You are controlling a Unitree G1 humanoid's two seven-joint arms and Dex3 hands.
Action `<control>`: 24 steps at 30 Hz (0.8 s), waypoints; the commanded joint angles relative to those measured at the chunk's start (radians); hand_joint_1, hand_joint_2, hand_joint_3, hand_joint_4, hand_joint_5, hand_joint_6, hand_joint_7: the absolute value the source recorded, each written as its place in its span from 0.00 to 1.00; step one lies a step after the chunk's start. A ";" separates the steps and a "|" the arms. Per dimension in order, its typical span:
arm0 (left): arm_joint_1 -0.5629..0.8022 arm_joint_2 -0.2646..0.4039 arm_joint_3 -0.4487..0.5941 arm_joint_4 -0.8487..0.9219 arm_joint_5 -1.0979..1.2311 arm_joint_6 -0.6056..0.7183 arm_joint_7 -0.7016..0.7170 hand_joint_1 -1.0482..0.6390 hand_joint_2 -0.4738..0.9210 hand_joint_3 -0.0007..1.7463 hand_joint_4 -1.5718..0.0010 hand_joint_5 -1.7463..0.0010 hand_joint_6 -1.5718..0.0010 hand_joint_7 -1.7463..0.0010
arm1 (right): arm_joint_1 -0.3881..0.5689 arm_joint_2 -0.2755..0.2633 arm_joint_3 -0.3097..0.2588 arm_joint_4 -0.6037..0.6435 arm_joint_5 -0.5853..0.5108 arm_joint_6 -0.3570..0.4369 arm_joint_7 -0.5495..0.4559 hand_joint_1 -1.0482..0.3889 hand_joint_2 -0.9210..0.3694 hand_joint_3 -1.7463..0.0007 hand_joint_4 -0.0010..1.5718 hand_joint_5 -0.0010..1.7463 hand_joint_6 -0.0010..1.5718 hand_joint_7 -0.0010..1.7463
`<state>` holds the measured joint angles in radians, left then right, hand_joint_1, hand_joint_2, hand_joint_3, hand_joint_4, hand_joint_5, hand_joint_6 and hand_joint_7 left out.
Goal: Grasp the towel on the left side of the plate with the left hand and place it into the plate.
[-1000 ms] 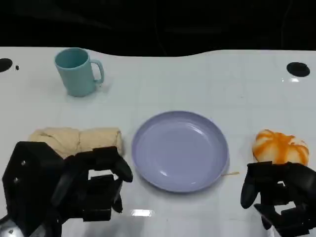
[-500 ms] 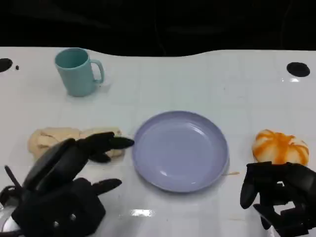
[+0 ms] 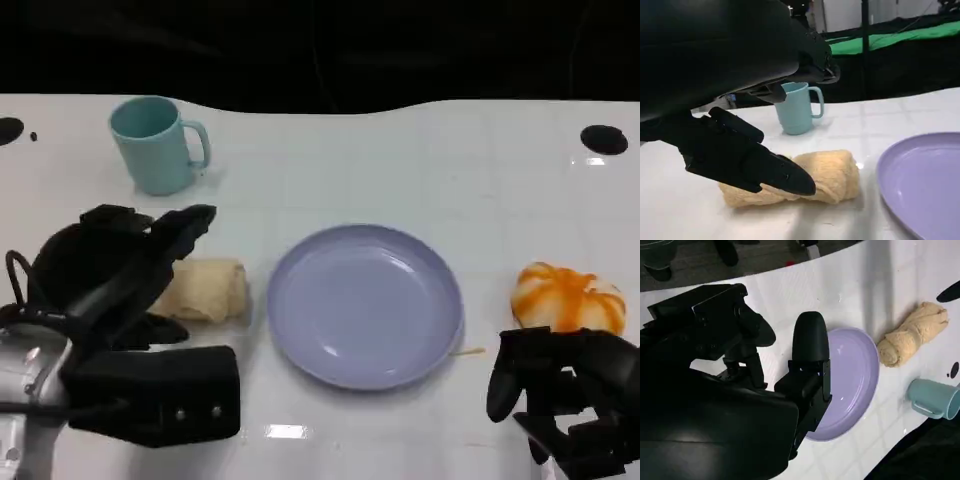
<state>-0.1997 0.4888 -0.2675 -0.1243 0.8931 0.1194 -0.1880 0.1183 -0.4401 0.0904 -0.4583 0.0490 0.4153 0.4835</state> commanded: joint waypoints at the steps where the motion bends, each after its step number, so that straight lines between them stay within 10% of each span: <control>1: -0.070 -0.017 -0.026 0.099 0.026 0.041 -0.018 0.27 0.94 0.00 0.82 0.85 0.84 0.99 | 0.001 -0.012 -0.009 -0.008 0.001 0.008 -0.001 0.80 0.19 0.45 0.42 0.96 0.41 0.82; 24: -0.432 -0.136 -0.196 0.955 -0.049 -0.090 0.154 0.38 0.99 0.01 0.63 0.96 0.71 0.99 | 0.012 -0.008 -0.003 -0.034 -0.006 0.012 -0.005 0.80 0.19 0.45 0.42 0.96 0.41 0.81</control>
<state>-0.6024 0.3545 -0.4628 0.7396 0.8710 0.0600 -0.0678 0.1259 -0.4398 0.0960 -0.4816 0.0365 0.4248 0.4780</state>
